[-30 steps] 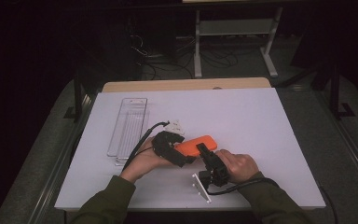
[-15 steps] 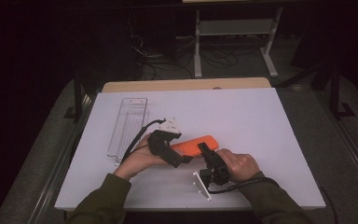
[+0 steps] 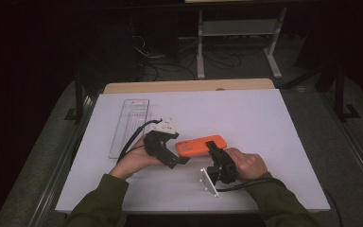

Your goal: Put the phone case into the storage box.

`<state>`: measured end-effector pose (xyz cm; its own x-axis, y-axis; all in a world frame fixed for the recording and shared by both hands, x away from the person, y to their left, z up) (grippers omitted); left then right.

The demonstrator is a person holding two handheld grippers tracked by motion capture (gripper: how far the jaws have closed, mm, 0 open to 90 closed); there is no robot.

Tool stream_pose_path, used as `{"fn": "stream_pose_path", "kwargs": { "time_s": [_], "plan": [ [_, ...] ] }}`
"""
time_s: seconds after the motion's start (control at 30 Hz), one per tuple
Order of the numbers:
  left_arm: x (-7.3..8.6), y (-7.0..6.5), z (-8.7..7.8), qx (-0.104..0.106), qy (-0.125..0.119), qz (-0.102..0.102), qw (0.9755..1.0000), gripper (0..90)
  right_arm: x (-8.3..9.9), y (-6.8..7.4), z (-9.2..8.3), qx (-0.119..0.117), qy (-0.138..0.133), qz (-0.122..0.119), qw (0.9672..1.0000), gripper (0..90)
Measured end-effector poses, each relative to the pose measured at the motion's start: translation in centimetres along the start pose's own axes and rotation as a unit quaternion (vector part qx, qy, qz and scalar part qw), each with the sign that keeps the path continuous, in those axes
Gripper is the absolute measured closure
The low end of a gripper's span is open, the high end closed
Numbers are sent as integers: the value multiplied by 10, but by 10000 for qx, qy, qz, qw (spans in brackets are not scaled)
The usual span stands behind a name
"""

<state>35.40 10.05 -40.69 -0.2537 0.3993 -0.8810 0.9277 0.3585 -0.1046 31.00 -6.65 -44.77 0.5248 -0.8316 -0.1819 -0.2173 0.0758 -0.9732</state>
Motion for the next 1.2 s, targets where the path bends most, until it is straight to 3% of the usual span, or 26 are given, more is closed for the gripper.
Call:
{"fn": "stream_pose_path", "kwargs": {
  "time_s": [0.23,0.27,0.47,0.73,1.1,1.13,1.2],
  "plan": [
    [6,6,-4,-129,95,-24,9999,0,6,-2,-1,-64,71,-55,9999,796],
    [7,8,-5,-163,156,34,9997,0,7,-2,-1,-62,77,-46,9999,796],
    [12,14,-9,-310,209,-47,9993,0,9,-3,-1,-80,77,48,9999,796],
    [13,14,-8,-353,231,-118,9990,0,13,-5,0,-99,144,398,9991,795],
    [13,15,-7,-337,258,31,9991,0,17,-4,0,-200,226,844,9960,794],
    [14,15,-9,-288,374,134,9988,0,17,-6,0,-190,208,780,9966,795],
    [14,13,-7,-344,281,58,9990,0,17,-7,0,-190,193,826,9962,795]
  ]
}}
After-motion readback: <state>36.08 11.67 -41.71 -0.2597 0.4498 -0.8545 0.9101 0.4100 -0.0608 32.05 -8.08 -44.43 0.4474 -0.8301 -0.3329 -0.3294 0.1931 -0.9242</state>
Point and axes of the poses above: each handheld gripper's, and its own axes: z roughly forward along the jaws, x roughly out of its underside, y roughly to its left, the point moved 5 cm from there along z, roughly forward along the jaws, and after that the axes turned 13 degrees about -y, right-handed, at the moved point
